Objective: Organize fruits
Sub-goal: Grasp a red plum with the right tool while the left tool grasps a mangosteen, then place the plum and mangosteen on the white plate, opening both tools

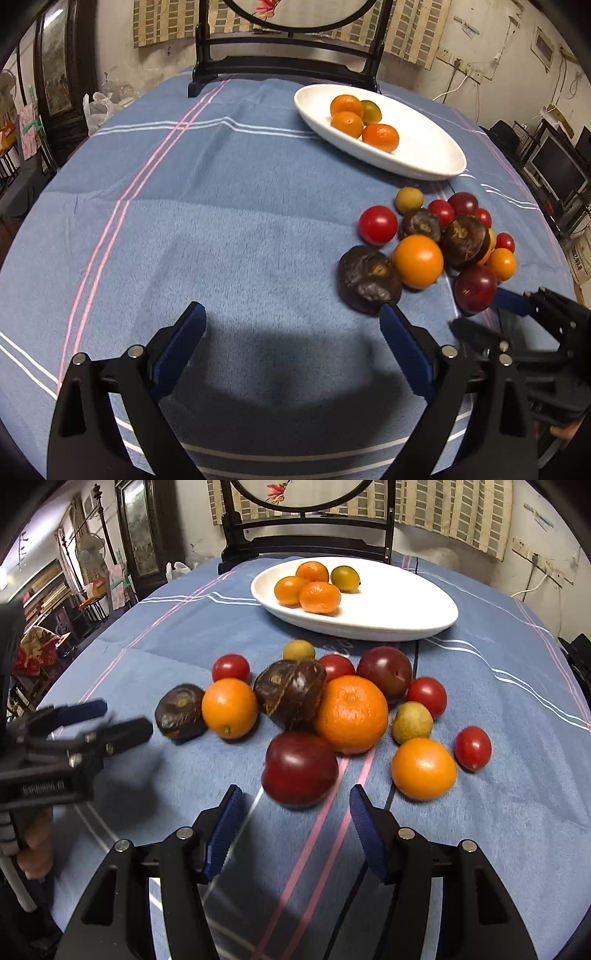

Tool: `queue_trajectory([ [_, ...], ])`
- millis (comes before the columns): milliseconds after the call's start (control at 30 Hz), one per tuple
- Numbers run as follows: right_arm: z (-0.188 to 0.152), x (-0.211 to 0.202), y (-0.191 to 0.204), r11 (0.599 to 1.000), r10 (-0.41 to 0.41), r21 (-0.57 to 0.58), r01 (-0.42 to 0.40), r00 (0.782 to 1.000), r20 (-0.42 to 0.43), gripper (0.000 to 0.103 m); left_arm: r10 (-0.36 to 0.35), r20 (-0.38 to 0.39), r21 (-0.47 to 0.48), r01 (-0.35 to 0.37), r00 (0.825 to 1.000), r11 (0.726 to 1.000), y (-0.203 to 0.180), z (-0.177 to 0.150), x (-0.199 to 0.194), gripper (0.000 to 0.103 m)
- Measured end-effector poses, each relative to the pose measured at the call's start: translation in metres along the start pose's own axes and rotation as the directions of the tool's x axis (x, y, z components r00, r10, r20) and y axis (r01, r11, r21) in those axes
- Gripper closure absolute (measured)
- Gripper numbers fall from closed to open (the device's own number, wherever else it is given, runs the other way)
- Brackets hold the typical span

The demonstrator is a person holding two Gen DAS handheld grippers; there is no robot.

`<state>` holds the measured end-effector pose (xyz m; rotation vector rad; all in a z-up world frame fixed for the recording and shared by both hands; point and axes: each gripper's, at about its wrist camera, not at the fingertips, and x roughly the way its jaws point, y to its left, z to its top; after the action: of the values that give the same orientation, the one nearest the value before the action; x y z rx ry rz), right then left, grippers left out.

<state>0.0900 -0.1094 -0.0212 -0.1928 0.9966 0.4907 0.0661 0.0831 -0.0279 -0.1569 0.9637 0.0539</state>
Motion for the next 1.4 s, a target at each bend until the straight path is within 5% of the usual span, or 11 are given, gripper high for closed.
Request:
queue_trajectory([
  [67,0.005,0.003,-0.002,1.000,-0.011,0.016,0.011,1.000,0.004,0.058,-0.001,-0.012,-0.001,0.001,1.000,1.000,0.000,-0.001,0.003,0.010],
  [200,0.014,0.009,-0.002,0.999,-0.002,0.047,0.002,1.000,0.008,0.063,0.003,-0.015,0.015,-0.002,1.000,1.000,-0.005,-0.001,0.004,0.010],
  [800,-0.032,-0.035,-0.049,0.975,0.123,0.172,-0.139,0.987,0.101,0.064,0.020,-0.050,0.106,-0.014,0.999,0.994,-0.046,-0.002,0.017,0.010],
  [900,-0.037,-0.039,-0.051,0.975,0.123,0.169,-0.140,0.986,0.108,0.064,0.047,-0.036,0.144,-0.041,0.998,0.989,-0.054,0.000,0.022,0.021],
  [1067,-0.043,-0.042,-0.053,0.974,0.130,0.169,-0.148,0.985,0.110,0.064,0.028,-0.017,0.186,-0.024,0.999,0.982,-0.064,0.006,0.020,0.059],
  [1400,-0.025,-0.062,-0.050,0.984,0.111,0.120,-0.130,0.982,0.153,0.064,-0.033,0.024,0.175,0.028,0.999,0.984,-0.060,0.025,-0.017,0.059],
])
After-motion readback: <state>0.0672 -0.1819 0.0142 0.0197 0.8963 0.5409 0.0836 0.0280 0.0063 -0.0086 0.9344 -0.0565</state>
